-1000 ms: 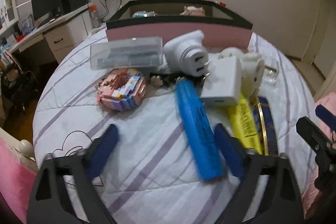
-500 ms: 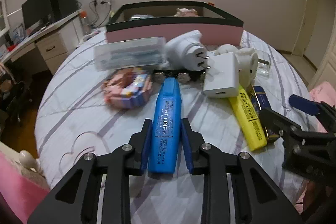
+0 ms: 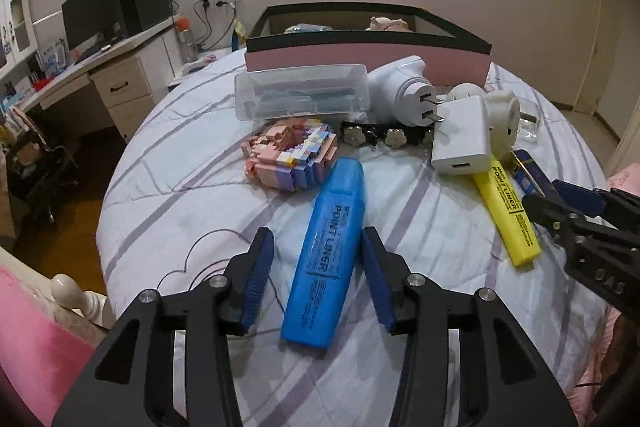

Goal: Organize rigid objects
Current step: 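Grasp the blue highlighter with left tool while right tool grasps the blue printed box, then lift both held items and carry them toward the pink box, then lower both items into the pink box and open both tools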

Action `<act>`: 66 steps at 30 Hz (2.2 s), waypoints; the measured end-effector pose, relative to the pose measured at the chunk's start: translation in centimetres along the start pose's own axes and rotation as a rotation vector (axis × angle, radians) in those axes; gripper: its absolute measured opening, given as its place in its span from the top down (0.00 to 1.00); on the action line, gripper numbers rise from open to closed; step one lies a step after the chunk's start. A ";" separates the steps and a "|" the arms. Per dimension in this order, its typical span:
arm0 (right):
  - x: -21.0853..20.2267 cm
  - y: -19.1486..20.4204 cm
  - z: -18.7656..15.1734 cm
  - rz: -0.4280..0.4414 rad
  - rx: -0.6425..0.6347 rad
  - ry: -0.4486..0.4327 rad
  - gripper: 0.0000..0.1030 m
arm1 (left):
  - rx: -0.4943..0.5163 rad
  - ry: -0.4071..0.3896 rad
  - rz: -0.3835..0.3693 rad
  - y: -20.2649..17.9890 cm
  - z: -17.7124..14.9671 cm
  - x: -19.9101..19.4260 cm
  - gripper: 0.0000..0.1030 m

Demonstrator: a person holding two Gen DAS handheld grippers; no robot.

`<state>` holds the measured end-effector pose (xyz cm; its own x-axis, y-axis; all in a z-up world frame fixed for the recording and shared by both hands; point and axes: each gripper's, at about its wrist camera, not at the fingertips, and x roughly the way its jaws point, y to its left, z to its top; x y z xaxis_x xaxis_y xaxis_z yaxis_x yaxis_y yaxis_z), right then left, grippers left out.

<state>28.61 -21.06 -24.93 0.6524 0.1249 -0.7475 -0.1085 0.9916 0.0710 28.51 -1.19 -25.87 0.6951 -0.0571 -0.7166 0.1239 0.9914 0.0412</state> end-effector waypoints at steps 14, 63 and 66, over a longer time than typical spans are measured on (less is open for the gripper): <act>0.2 -0.2 0.0 0.032 -0.027 -0.036 0.80 | -0.003 -0.043 -0.103 -0.2 0.0 -0.8 0.74; -12.0 5.4 10.5 0.089 -0.091 -0.510 0.80 | 0.046 -0.467 0.053 -2.6 12.1 -11.9 0.74; -11.2 5.6 11.6 0.086 -0.103 -0.507 0.80 | 0.051 -0.473 0.070 -2.2 13.6 -11.0 0.74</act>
<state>29.41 -16.52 -8.52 0.9161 0.2321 -0.3269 -0.2341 0.9716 0.0339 30.21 -4.33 -8.64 0.9475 -0.0491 -0.3159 0.0914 0.9885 0.1204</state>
